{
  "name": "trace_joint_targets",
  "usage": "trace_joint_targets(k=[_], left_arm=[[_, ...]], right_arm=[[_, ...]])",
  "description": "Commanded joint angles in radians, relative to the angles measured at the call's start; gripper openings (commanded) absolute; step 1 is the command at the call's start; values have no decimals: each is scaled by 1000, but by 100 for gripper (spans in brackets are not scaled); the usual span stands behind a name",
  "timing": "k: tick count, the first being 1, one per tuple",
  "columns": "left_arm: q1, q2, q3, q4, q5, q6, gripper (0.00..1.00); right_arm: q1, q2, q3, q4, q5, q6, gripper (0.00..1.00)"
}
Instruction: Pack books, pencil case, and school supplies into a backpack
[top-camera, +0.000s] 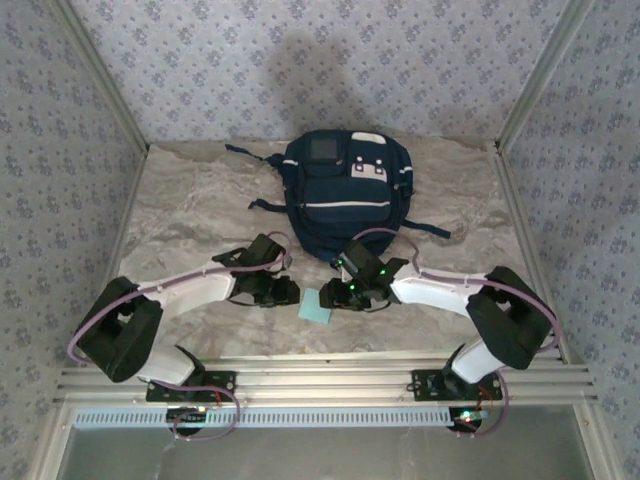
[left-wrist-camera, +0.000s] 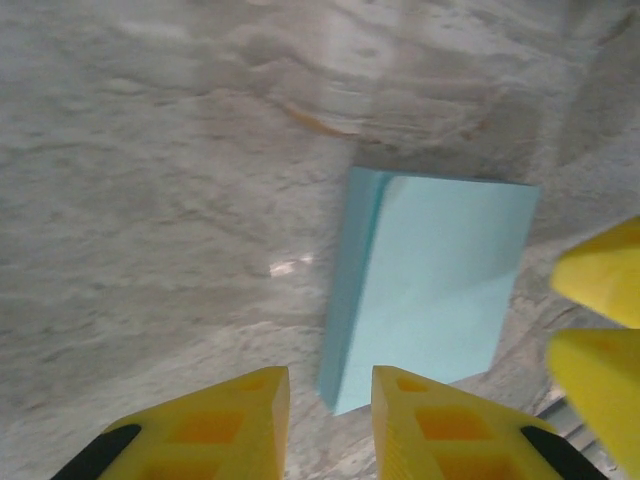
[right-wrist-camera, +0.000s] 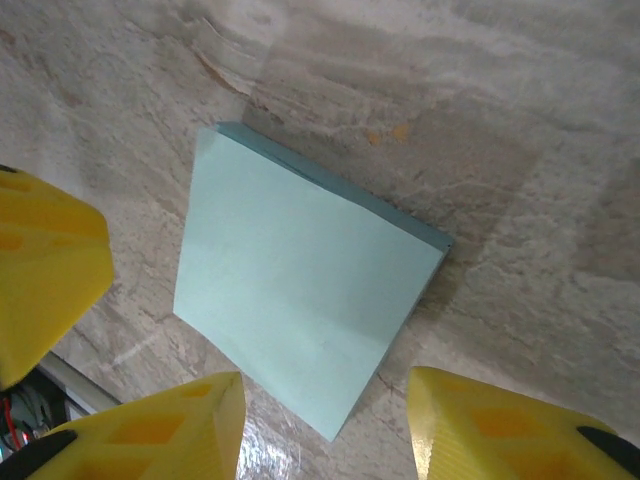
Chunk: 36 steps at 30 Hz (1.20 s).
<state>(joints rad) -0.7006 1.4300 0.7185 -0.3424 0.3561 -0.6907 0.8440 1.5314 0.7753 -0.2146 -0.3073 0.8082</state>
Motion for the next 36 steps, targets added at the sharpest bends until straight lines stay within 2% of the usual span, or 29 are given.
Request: trace_joint_targets(k=[1, 12, 17, 28, 36], left_arm=[[-35, 32, 11, 57, 34, -28, 26], [-61, 132, 9, 68, 27, -34, 20], [-65, 146, 4, 72, 33, -40, 18], [-64, 151, 3, 72, 26, -47, 17], [-64, 158, 16, 63, 27, -41, 17]], right_arm=[[18, 30, -8, 28, 20, 54, 46], [40, 71, 10, 33, 50, 84, 40], [44, 62, 19, 57, 47, 84, 33], [63, -25, 19, 88, 52, 107, 30], [57, 23, 12, 85, 57, 127, 30]])
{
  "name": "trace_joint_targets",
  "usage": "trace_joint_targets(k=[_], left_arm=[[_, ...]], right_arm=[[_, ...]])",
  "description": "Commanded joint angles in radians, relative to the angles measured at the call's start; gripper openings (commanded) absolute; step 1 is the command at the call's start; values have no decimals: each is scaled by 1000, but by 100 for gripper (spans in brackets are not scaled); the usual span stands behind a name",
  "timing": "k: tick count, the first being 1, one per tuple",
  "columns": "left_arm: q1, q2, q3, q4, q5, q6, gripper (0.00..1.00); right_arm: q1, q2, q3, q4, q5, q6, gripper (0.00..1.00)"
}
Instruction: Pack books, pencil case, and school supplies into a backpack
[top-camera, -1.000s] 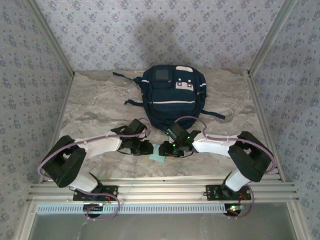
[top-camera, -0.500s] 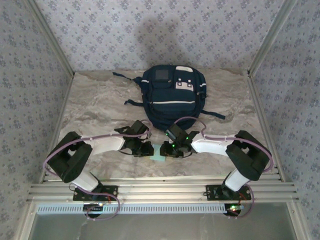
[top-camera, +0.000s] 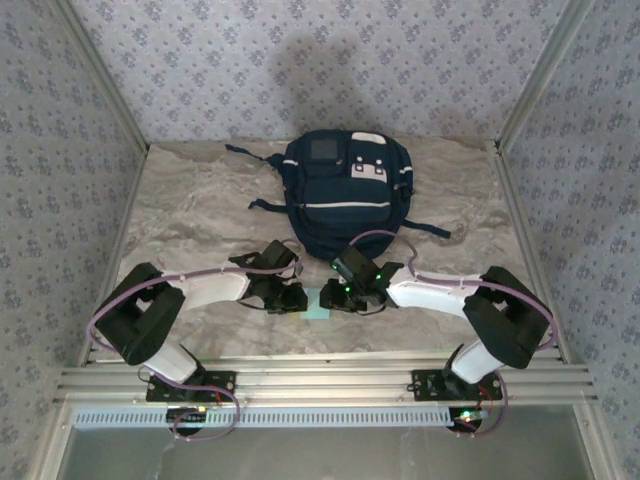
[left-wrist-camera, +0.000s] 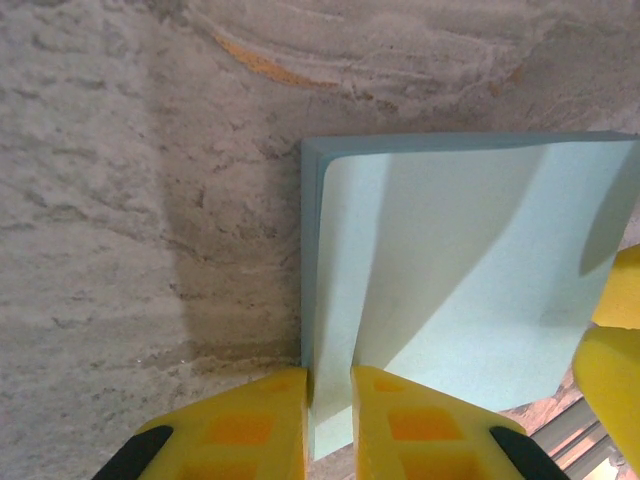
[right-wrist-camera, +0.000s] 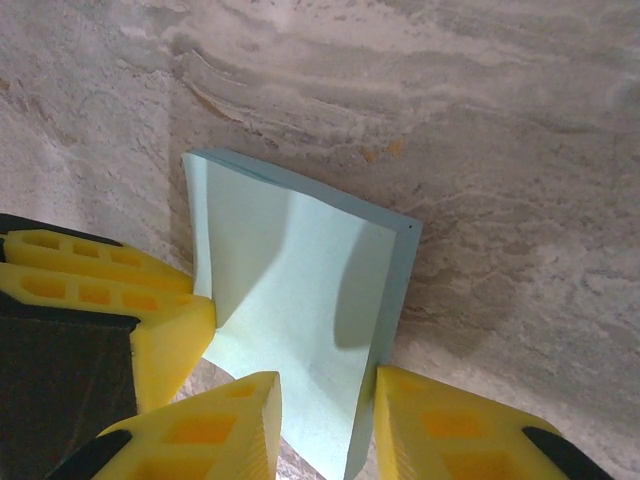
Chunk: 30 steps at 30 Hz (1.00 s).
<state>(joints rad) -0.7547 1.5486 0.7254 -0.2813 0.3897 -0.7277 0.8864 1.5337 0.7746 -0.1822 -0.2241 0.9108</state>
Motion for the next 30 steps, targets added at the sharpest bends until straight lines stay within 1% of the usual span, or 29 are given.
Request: trace_joint_targets(k=[1, 2, 6, 9, 14, 18, 20, 21, 23, 24, 25, 27, 30], left_arm=[[-11, 38, 9, 2, -6, -6, 17], [-10, 36, 9, 2, -6, -6, 17], [-10, 31, 11, 2, -11, -9, 17], [-10, 29, 8, 2, -11, -13, 17], [-10, 21, 8, -5, -14, -16, 17], [-11, -2, 31, -44, -39, -7, 18], [-9, -20, 47, -82, -63, 4, 24], [-7, -31, 57, -104, -80, 12, 28], [-2, -53, 65, -131, -95, 19, 42], [3, -68, 66, -135, -95, 18, 50], [9, -81, 62, -133, -94, 15, 55], [18, -96, 53, -116, -89, 8, 59], [25, -87, 45, -92, -80, -1, 59]], right_arm=[[16, 29, 16, 50, -26, 24, 29], [16, 35, 19, 48, -23, 23, 28], [10, 60, 35, 45, -31, 18, 10], [5, 65, 37, 43, -34, 17, 1], [2, 43, 29, 39, -33, 20, 0], [-6, 11, 36, 25, -31, 21, 0], [-10, 1, 45, -8, -24, 9, 0], [-12, -5, 50, -27, -21, 0, 0], [-17, -16, 55, -57, -13, -15, 0], [-21, -21, 55, -70, -8, -21, 0], [-26, -25, 56, -77, -6, -27, 0], [-32, -28, 56, -77, -7, -31, 0], [-36, -26, 58, -65, -12, -33, 0]])
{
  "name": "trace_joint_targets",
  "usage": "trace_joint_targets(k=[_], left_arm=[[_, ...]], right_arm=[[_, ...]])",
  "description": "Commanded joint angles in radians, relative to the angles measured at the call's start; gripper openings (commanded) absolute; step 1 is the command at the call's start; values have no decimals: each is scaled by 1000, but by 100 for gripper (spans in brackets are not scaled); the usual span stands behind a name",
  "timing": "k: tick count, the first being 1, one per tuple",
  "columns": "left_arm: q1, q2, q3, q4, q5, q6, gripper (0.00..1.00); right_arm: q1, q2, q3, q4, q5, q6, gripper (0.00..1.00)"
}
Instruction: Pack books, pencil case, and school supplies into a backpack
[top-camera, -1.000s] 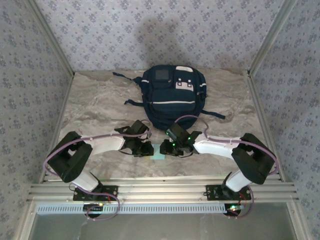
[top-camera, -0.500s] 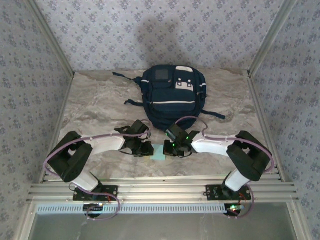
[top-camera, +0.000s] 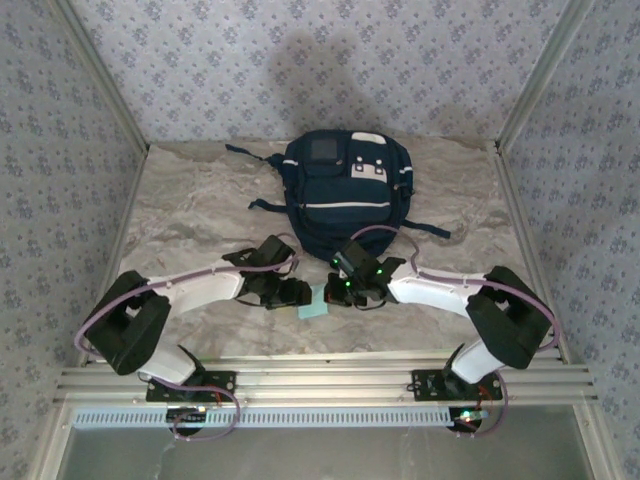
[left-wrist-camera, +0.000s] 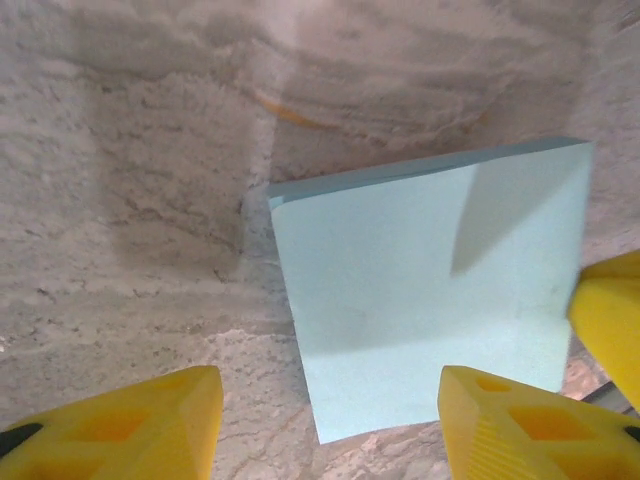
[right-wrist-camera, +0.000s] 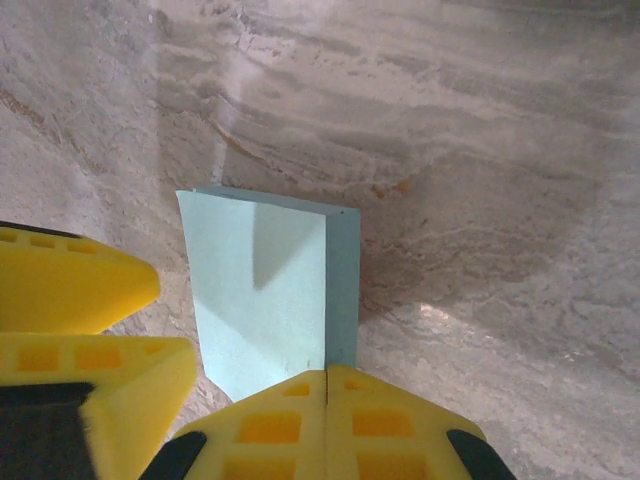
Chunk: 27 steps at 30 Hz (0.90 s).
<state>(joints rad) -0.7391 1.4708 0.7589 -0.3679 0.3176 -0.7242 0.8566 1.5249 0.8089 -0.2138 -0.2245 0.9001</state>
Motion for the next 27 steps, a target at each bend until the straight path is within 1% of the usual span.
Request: trace_joint_targets(k=[1, 4, 7, 10, 11, 12, 13, 14, 15, 19, 21, 27], left_arm=[[10, -4, 7, 4, -3, -9, 59], [11, 2, 1, 31, 8, -21, 59], [22, -4, 1, 38, 9, -14, 61], [31, -13, 8, 22, -1, 7, 60], [31, -12, 9, 12, -3, 12, 56], [32, -12, 11, 8, -2, 13, 51], [31, -8, 6, 11, 5, 8, 44], [32, -4, 0, 23, 13, 3, 40], [31, 1, -5, 40, 20, -7, 38], [29, 37, -7, 83, 41, -37, 34], [25, 49, -4, 85, 35, -41, 30], [21, 95, 23, 30, -3, -37, 23]], right_arm=[[-5, -16, 27, -32, -11, -23, 0], [-7, -20, 30, -39, -12, -32, 0], [-6, -21, 30, -48, -15, -55, 0], [-13, -16, 35, -82, -5, -75, 0], [-16, -17, 33, -85, 0, -75, 0], [-17, -15, 30, -85, 6, -73, 3], [-16, -11, 32, -84, 8, -73, 8], [-15, -4, 32, -78, 11, -72, 11], [-13, 6, 34, -69, 8, -71, 13], [2, 52, 64, -70, 23, -82, 26], [8, 69, 73, -62, 27, -82, 28], [10, 81, 81, -61, 45, -79, 30]])
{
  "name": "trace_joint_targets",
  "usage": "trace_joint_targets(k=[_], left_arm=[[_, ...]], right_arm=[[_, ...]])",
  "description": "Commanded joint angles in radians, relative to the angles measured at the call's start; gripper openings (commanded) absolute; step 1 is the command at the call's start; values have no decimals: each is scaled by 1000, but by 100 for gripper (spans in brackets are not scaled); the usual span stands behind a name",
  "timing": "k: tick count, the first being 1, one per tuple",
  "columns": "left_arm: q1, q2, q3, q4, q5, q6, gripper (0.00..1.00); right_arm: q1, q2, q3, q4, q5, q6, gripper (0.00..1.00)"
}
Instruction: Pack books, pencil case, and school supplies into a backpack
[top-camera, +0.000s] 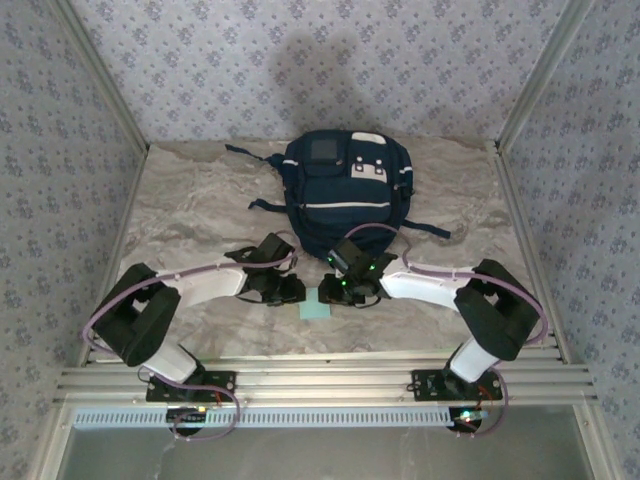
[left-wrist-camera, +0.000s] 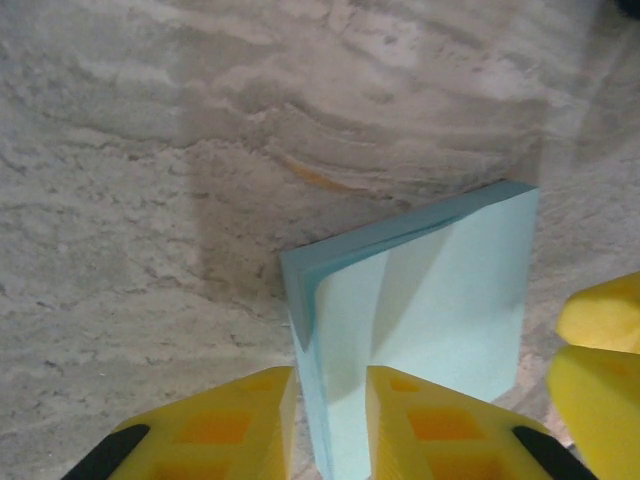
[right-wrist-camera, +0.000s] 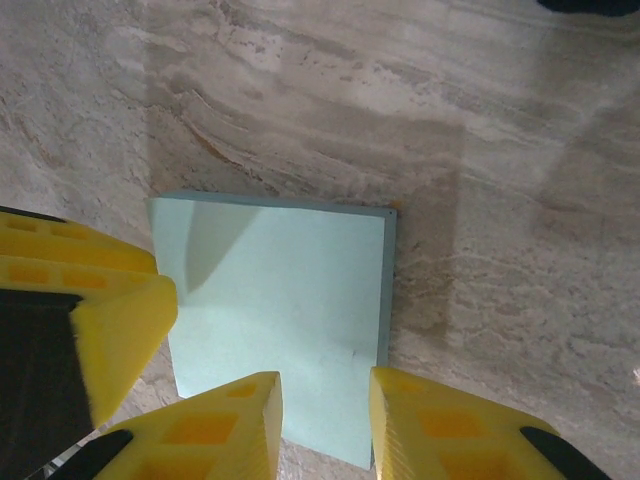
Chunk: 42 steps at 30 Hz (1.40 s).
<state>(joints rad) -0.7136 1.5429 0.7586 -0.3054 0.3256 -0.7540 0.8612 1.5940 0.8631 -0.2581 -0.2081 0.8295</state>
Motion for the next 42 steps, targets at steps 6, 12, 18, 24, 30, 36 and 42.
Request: trace_joint_targets(k=[6, 12, 18, 24, 30, 36, 42], left_arm=[[-5, 57, 38, -129, -63, 16, 15], [-2, 41, -3, -168, -93, 32, 2], [-1, 49, -36, -114, -77, 2, 0], [-1, 54, -42, -83, -64, -13, 0], [0, 66, -36, -69, -58, -18, 0], [-1, 67, -39, -63, -52, -20, 0], [0, 67, -40, -58, -53, -23, 0]], right_arm=[[4, 7, 20, -27, 32, -4, 30], [6, 40, 17, 14, -15, 12, 38], [7, 119, 24, 72, -71, 30, 40], [11, 129, 22, 148, -143, 44, 39], [9, 47, 2, 239, -174, 81, 37], [8, -16, -12, 279, -181, 99, 34], [7, -35, -50, 287, -169, 110, 30]])
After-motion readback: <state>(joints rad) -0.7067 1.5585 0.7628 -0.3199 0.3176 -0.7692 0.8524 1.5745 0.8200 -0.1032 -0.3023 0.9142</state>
